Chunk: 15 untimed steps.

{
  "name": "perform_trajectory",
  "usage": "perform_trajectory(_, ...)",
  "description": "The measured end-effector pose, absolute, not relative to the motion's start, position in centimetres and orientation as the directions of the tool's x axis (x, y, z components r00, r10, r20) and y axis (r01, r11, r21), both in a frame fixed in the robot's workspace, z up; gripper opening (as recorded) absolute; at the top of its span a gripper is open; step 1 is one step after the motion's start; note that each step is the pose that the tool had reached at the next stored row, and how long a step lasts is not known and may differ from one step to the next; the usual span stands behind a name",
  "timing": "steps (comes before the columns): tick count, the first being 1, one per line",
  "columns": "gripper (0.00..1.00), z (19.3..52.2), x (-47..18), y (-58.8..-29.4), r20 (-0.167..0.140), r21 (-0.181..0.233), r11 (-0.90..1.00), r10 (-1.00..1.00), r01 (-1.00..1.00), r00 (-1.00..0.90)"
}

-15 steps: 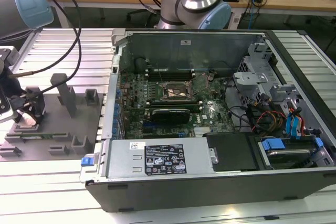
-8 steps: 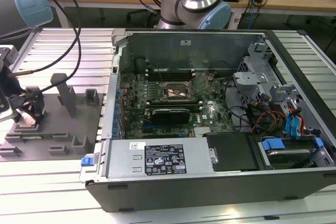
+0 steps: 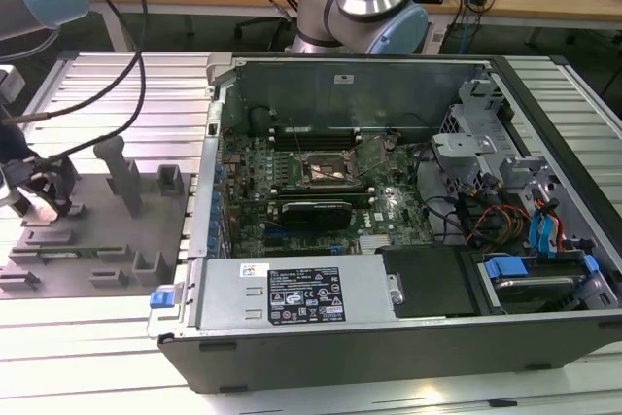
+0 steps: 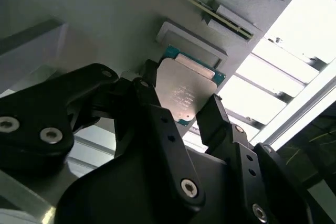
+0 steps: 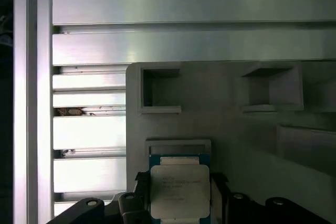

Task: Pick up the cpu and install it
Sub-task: 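Pick up the cpu and move it towards the insertion slot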

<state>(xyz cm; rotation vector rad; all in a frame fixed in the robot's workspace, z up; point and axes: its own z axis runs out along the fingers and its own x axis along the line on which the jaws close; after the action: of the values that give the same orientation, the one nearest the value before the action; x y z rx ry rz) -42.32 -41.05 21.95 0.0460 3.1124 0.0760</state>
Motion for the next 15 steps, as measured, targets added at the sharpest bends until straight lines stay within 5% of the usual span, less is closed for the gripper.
perform_trajectory(15, 0.55, 25.8, -42.3, -41.0, -0.027, 0.049, 0.998, 0.03, 0.029, -0.999)
